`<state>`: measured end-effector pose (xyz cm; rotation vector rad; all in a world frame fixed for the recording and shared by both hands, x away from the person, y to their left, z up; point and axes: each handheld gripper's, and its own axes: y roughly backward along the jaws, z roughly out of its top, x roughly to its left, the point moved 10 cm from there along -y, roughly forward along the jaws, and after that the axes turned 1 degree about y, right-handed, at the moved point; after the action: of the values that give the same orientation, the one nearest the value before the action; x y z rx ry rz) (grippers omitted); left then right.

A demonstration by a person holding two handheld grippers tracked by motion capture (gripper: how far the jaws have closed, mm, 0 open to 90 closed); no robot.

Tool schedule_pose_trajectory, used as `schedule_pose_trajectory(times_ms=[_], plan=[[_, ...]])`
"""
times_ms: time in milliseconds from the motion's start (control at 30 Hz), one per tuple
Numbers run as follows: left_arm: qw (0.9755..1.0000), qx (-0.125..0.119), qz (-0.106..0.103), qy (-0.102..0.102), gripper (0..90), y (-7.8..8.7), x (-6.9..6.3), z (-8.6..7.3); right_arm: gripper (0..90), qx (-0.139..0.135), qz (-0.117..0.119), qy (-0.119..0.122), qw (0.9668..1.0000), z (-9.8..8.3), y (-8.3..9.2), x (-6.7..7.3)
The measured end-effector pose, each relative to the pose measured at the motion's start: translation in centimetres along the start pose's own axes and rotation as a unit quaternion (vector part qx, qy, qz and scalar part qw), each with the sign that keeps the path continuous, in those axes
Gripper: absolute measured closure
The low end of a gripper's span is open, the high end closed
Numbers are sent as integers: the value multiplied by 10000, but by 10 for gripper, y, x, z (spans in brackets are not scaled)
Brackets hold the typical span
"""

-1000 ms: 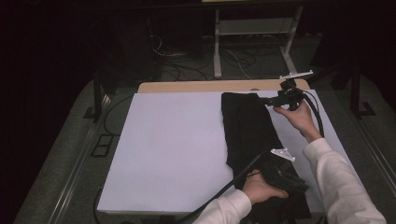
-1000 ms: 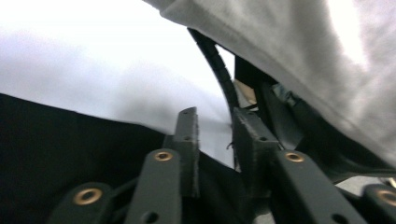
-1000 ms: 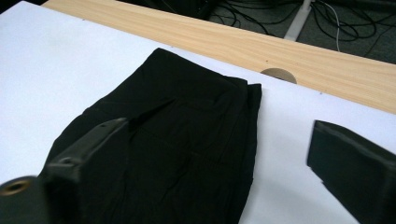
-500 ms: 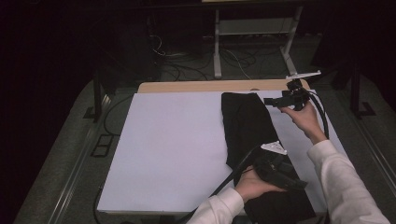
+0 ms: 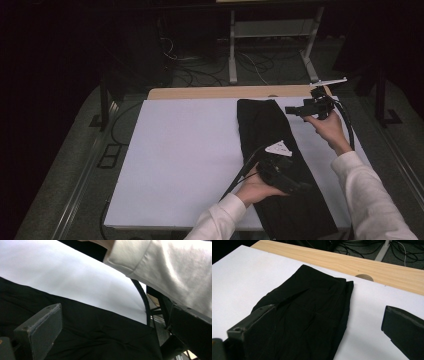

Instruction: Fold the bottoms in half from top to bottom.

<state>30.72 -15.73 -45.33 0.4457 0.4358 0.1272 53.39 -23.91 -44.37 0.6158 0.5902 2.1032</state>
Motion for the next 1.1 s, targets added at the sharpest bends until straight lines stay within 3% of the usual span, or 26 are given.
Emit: schedule_pose_trajectory(times_ms=[133, 267, 500, 1000, 1100], plan=[[9998, -27, 175, -50, 0, 10, 9, 3, 0, 18, 7, 3, 10000, -2, -1, -1], [9997, -87, 227, 30, 0, 21, 16, 6, 0, 48, 26, 4, 10000, -5, -2, -1], [9987, -135, 476, -76, 0, 38, 30, 11, 0, 28, 47, 8, 10000, -7, -2, -1], [9949, -177, 966, -218, 0, 68, 62, 22, 0, 61, 114, 29, 9999, -10, -6, 2], [9940, -262, 1046, -172, 0, 76, 70, 27, 0, 66, 124, 35, 9999, -10, -7, 2]])
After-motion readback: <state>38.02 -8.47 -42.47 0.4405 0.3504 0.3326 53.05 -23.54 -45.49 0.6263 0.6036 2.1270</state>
